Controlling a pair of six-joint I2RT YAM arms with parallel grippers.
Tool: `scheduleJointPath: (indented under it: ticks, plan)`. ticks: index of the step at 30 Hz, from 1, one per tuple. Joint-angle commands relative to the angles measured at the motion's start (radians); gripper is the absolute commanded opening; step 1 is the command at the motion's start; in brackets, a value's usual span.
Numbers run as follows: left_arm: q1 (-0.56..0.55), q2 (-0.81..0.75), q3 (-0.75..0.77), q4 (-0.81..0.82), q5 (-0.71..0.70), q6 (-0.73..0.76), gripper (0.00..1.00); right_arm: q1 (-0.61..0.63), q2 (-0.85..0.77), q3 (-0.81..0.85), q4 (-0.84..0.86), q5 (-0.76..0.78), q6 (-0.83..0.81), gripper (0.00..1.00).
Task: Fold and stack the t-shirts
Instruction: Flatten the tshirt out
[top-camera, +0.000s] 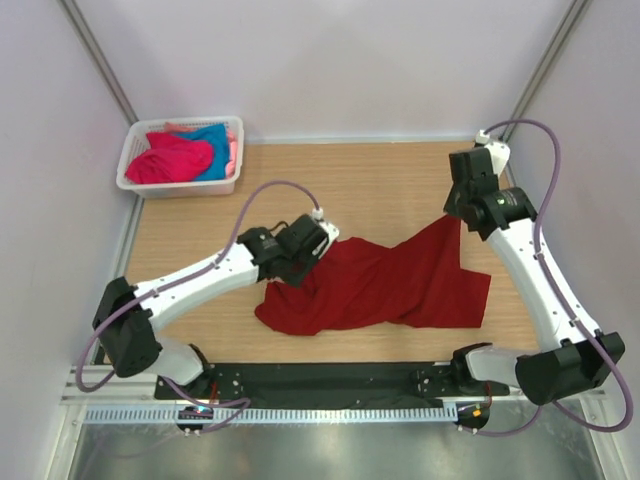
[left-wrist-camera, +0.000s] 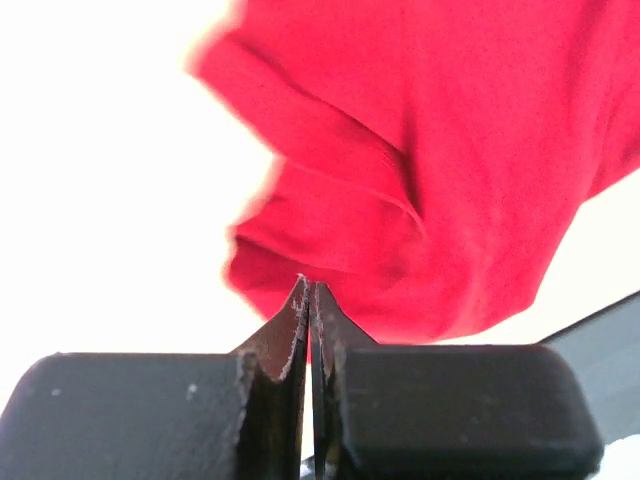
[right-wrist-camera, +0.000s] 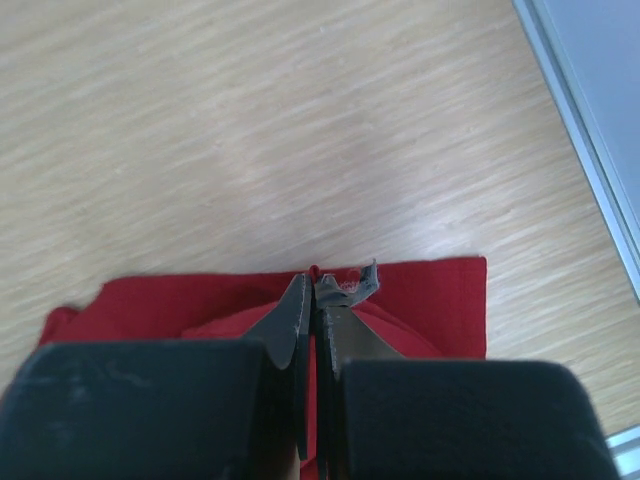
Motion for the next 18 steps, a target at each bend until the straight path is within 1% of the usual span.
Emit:
scheduleJointPath:
  ticks: [1, 3, 4, 5, 7, 8, 10, 11, 12, 13, 14, 15, 16, 17, 18]
  plan:
    - [0.034, -0.073, 0.241, -0.136, -0.196, -0.029, 0.0, -0.006, 0.001, 0.162, -0.046, 0.016, -0.012, 0.01]
    - [0.043, -0.058, 0.375, -0.196, -0.264, -0.02, 0.0, -0.009, 0.01, 0.271, -0.086, 0.027, -0.022, 0.01]
    - [0.046, -0.048, 0.514, -0.248, -0.316, -0.009, 0.0, -0.014, 0.024, 0.312, -0.098, 0.027, -0.025, 0.01]
    - [0.046, -0.023, 0.576, -0.272, -0.342, -0.006, 0.0, -0.014, 0.033, 0.398, -0.126, 0.027, -0.027, 0.01]
    - [0.047, 0.001, 0.685, -0.327, -0.367, -0.004, 0.0, -0.014, 0.065, 0.484, -0.16, 0.022, -0.033, 0.01]
    - [0.047, 0.011, 0.729, -0.339, -0.341, -0.001, 0.0, -0.014, 0.073, 0.545, -0.186, 0.019, -0.032, 0.01]
    - [0.047, -0.001, 0.693, -0.339, -0.251, 0.003, 0.02, -0.014, 0.076, 0.569, -0.201, -0.005, -0.024, 0.01]
    - [0.047, -0.008, 0.603, -0.335, -0.159, -0.01, 0.07, -0.012, 0.069, 0.552, -0.204, -0.016, -0.019, 0.01]
    - [0.046, -0.033, 0.546, -0.326, -0.096, -0.015, 0.14, -0.014, 0.059, 0.532, -0.203, -0.024, -0.015, 0.01]
    - [0.044, -0.047, 0.487, -0.278, -0.053, -0.021, 0.28, -0.014, 0.029, 0.479, -0.192, -0.031, -0.003, 0.01]
    - [0.038, -0.062, 0.361, -0.255, 0.021, -0.038, 0.31, -0.014, 0.01, 0.447, -0.183, -0.034, -0.002, 0.01]
    - [0.032, -0.09, 0.31, -0.202, 0.038, -0.049, 0.31, -0.012, -0.006, 0.41, -0.171, -0.036, 0.001, 0.01]
    - [0.025, -0.099, 0.255, -0.172, 0.053, -0.059, 0.32, -0.014, -0.029, 0.335, -0.142, -0.036, 0.001, 0.01]
    - [0.014, -0.107, 0.184, -0.148, 0.073, -0.07, 0.34, -0.014, -0.063, 0.296, -0.129, -0.036, 0.005, 0.01]
    - [0.009, -0.114, 0.153, -0.103, 0.099, -0.085, 0.36, -0.012, -0.077, 0.261, -0.12, -0.034, 0.007, 0.01]
